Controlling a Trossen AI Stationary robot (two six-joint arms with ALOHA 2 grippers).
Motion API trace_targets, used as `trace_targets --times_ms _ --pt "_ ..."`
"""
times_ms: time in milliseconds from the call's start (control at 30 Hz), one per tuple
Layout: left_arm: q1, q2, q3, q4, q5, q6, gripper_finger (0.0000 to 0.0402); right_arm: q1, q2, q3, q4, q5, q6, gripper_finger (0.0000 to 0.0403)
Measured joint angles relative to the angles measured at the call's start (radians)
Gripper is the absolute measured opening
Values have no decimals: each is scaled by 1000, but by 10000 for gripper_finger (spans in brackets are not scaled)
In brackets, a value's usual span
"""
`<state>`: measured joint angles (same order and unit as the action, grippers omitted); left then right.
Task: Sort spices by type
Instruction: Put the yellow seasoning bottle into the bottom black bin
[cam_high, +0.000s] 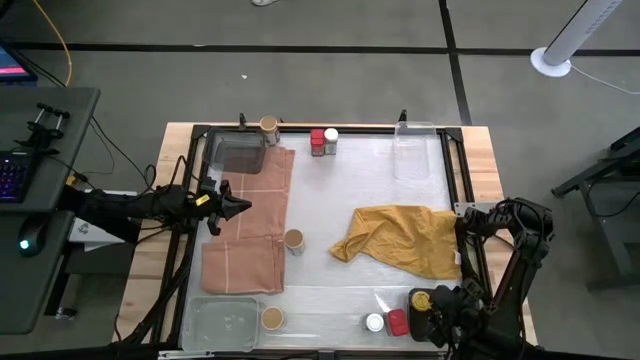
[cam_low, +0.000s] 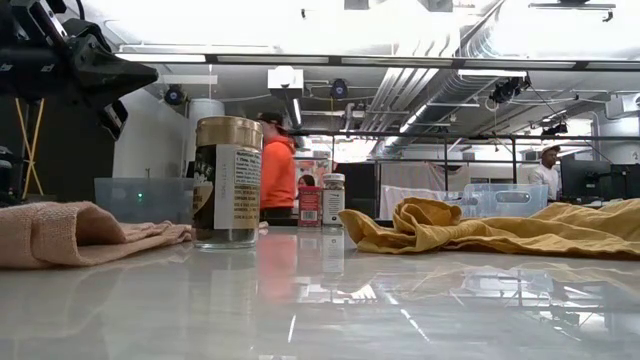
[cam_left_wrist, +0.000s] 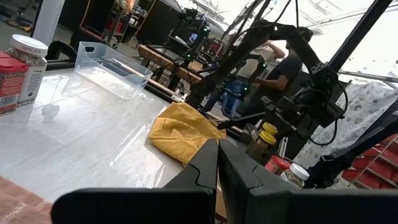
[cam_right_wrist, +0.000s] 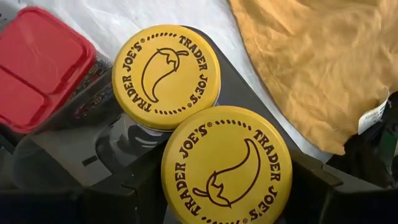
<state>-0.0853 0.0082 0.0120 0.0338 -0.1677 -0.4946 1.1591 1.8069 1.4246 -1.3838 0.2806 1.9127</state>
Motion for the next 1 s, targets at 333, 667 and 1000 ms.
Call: trace_targets --times_ms 333,667,1000 --pt "0 0 0 0 0 0 0 0 0 0 1 0 -7 234" --pt "0 0 0 0 0 0 0 0 0 0 5 0 -9 234" --pt "0 0 0 0 0 0 0 0 2 0 5 1 -10 275"
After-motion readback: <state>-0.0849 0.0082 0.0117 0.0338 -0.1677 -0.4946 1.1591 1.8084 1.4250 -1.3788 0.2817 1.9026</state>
